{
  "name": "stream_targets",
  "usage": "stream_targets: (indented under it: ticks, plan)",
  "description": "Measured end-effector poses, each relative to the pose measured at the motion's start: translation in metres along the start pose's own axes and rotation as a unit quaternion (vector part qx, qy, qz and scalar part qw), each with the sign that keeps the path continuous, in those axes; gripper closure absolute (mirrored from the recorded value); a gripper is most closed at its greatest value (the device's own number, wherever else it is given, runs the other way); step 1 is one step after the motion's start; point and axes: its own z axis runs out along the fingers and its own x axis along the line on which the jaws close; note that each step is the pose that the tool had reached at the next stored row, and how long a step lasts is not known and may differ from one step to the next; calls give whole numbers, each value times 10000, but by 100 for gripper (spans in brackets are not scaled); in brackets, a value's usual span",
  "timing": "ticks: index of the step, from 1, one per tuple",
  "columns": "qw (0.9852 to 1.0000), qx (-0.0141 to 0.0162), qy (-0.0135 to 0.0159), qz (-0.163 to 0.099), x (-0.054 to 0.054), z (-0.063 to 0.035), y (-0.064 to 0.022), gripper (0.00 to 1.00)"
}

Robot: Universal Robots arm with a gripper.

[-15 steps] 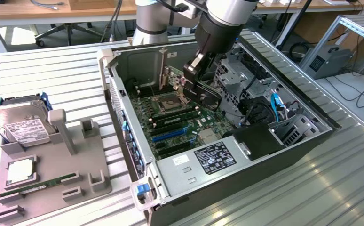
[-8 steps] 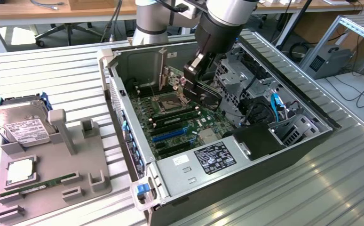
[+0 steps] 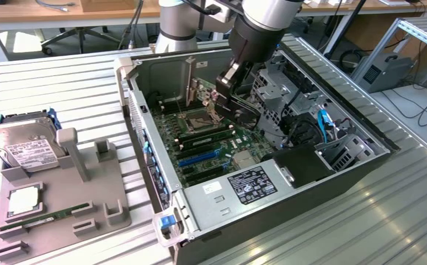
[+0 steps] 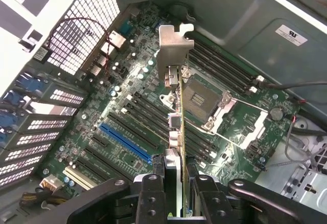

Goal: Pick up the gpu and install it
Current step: 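Insert the gpu into the slot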

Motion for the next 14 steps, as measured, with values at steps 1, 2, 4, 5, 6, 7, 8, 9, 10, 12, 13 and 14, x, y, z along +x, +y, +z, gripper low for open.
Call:
stream_targets:
  ticks: [1, 2, 4, 5, 6, 7, 8, 9, 10, 12, 13, 14]
  plan:
    - [10000, 0, 2, -15, 0, 0, 0, 73]
    - [10000, 0, 4, -28, 0, 0, 0, 73]
    - [10000, -1, 8, -56, 0, 0, 0, 73]
    - [10000, -1, 10, -66, 0, 0, 0, 73]
    - [10000, 0, 11, -74, 0, 0, 0, 73]
    - [10000, -1, 13, -84, 0, 0, 0, 73]
    - [10000, -1, 14, -93, 0, 0, 0, 73]
    - [9999, -1, 16, -103, 0, 0, 0, 73]
    - [9999, -1, 17, -113, 0, 0, 0, 73]
    - [9999, -1, 20, -134, 0, 0, 0, 73]
    - [9999, -1, 22, -143, 0, 0, 0, 73]
    - [9999, -2, 23, -154, 0, 0, 0, 73]
